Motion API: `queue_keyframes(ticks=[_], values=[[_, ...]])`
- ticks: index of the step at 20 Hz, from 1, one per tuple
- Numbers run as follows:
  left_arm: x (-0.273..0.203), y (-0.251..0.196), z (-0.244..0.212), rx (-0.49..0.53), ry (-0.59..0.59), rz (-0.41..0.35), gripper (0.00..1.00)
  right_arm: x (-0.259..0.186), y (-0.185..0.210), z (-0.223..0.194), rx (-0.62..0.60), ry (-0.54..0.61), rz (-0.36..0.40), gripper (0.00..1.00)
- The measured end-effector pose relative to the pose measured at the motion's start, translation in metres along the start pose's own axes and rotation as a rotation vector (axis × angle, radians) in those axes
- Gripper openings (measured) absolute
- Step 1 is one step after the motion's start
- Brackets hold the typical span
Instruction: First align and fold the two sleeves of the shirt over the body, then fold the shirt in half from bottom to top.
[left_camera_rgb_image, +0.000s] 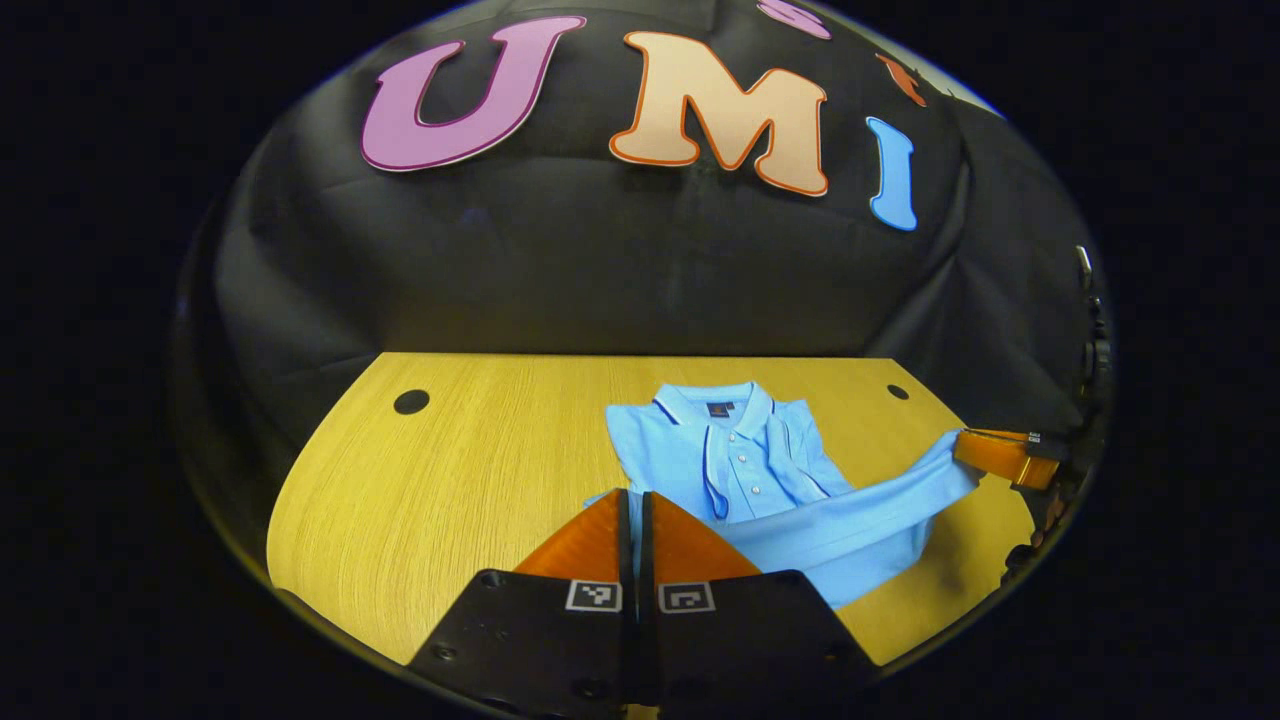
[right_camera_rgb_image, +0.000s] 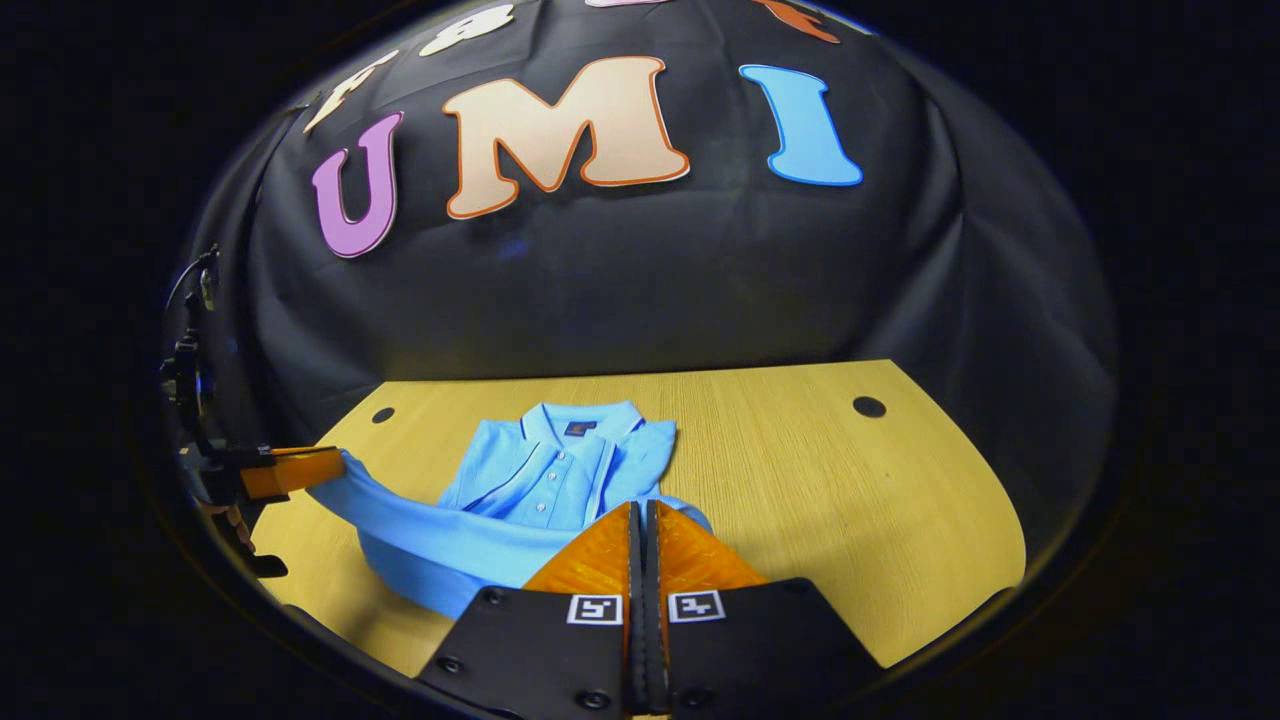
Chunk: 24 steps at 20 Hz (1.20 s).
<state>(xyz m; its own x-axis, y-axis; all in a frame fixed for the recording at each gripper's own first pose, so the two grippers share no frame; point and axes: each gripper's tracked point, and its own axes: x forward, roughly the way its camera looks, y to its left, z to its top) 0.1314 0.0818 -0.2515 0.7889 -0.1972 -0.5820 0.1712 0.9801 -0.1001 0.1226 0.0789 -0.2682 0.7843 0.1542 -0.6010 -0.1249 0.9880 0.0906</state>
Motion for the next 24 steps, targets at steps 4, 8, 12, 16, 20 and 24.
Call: queue_keyframes(ticks=[4, 8, 12, 16, 20, 24], values=[[0.043, 0.011, 0.016, -0.011, 0.001, 0.004, 0.0, 0.045, 0.003, 0.018, 0.014, -0.012, -0.02, 0.03], [0.09, 0.019, 0.026, -0.03, 0.0, -0.004, 0.0, 0.092, -0.002, 0.027, 0.033, -0.014, -0.061, 0.02], [0.135, 0.026, 0.027, -0.017, -0.004, -0.006, 0.0, 0.142, -0.006, 0.028, 0.06, -0.005, -0.09, 0.02], [0.175, 0.038, 0.016, 0.016, 0.012, 0.018, 0.0, 0.19, -0.011, 0.011, 0.093, 0.031, -0.129, 0.02], [0.181, 0.025, 0.01, 0.014, 0.012, -0.055, 0.12, 0.199, -0.012, -0.005, 0.098, 0.051, -0.146, 0.22], [0.162, 0.025, 0.036, 0.001, -0.078, -0.017, 0.95, 0.175, -0.007, 0.025, -0.008, -0.063, -0.138, 1.0]])
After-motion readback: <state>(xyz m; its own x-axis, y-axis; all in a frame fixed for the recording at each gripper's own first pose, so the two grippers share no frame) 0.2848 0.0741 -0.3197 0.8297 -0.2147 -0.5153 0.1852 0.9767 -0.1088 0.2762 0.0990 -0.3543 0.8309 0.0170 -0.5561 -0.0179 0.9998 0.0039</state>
